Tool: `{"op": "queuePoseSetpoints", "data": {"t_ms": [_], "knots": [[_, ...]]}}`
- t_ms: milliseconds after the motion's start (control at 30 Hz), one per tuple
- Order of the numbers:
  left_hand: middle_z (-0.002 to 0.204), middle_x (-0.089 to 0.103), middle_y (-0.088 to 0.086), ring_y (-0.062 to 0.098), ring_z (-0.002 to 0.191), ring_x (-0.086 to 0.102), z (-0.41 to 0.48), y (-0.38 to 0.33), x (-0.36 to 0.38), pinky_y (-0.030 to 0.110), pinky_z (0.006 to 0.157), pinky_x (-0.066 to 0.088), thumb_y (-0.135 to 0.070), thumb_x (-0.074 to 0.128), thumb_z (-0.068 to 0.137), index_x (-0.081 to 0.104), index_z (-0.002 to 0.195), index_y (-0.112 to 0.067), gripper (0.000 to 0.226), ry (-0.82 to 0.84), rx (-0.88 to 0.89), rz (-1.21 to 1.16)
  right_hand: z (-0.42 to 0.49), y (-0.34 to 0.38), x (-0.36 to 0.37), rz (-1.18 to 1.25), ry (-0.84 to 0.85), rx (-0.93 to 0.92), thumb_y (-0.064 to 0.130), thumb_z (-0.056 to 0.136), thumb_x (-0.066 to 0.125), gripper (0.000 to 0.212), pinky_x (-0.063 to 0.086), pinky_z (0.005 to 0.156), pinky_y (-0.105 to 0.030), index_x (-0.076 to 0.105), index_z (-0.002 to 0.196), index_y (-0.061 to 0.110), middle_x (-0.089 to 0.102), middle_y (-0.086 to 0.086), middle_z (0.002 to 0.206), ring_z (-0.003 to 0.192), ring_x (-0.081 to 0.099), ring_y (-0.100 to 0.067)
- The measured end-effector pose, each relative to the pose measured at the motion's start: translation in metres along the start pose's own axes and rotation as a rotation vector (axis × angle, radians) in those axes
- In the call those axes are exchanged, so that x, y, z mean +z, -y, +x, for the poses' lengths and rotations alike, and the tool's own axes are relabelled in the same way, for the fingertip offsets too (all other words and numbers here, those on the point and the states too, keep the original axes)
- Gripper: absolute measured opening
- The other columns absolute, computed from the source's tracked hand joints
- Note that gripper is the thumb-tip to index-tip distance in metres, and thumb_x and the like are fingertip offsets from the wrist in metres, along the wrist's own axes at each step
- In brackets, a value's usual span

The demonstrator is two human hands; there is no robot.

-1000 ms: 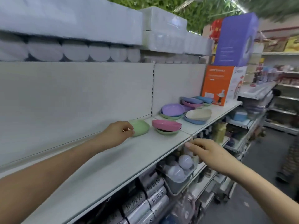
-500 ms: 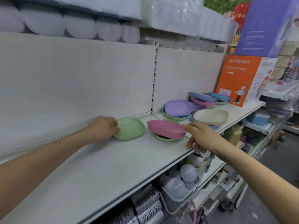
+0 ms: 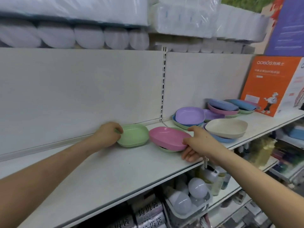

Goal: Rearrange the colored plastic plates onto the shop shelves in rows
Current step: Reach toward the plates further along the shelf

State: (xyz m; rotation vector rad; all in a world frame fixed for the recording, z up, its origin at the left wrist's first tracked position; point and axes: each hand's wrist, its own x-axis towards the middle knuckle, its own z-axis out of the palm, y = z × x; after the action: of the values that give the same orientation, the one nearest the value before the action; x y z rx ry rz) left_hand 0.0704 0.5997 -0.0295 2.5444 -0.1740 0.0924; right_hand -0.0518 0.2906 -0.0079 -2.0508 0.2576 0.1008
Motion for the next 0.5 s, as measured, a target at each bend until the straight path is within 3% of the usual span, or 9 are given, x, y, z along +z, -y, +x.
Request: {"op": "queuePoseSetpoints", "data": {"t_ms": [133,300,400,500], "knots": [[0.114,0.064,0.007,0.024,0.090,0.064,-0.011,0.001,-0.001,0.023,0.062,0.047,0.003,0.047,0.089,0.073,0.101,-0.023,0.038,-0.063,-0.052,-0.111,0.001,-0.002,-0.013,-0.015,-0.012,-0.067,0.002,0.099,0.041,0.063,0.063,0.059,-0.038,0.024,0.157,0.016,0.075,-0.023,0.073,0.061,0.075,-0.034],[0.121,0.058,0.011,0.027,0.092,0.063,-0.033,0.005,-0.007,0.031,0.065,0.055,0.007,0.038,0.092,0.075,0.100,-0.018,0.045,-0.132,-0.097,-0.243,-0.003,-0.010,-0.027,-0.123,-0.055,-0.211,0.004,0.096,0.036,0.062,0.065,0.073,-0.049,0.037,0.152,0.031,0.076,-0.016,0.070,0.064,0.075,-0.036],[0.123,0.058,0.012,0.031,0.097,0.063,-0.052,0.009,-0.012,0.032,0.063,0.056,0.007,0.033,0.092,0.075,0.097,-0.020,0.051,-0.178,-0.150,-0.304,-0.001,-0.012,-0.029,-0.172,-0.090,-0.319,0.003,0.094,0.032,0.067,0.064,0.061,-0.045,0.043,0.149,0.039,0.075,-0.015,0.078,0.061,0.073,-0.034],[0.122,0.062,0.008,0.029,0.098,0.063,-0.076,0.017,-0.020,0.033,0.065,0.056,0.005,0.030,0.094,0.076,0.097,-0.020,0.053,-0.253,-0.198,-0.331,0.004,-0.009,-0.020,-0.159,-0.125,-0.435,-0.001,0.096,0.030,0.068,0.051,0.047,-0.029,0.049,0.149,0.037,0.068,-0.011,0.104,0.055,0.066,-0.026]]}}
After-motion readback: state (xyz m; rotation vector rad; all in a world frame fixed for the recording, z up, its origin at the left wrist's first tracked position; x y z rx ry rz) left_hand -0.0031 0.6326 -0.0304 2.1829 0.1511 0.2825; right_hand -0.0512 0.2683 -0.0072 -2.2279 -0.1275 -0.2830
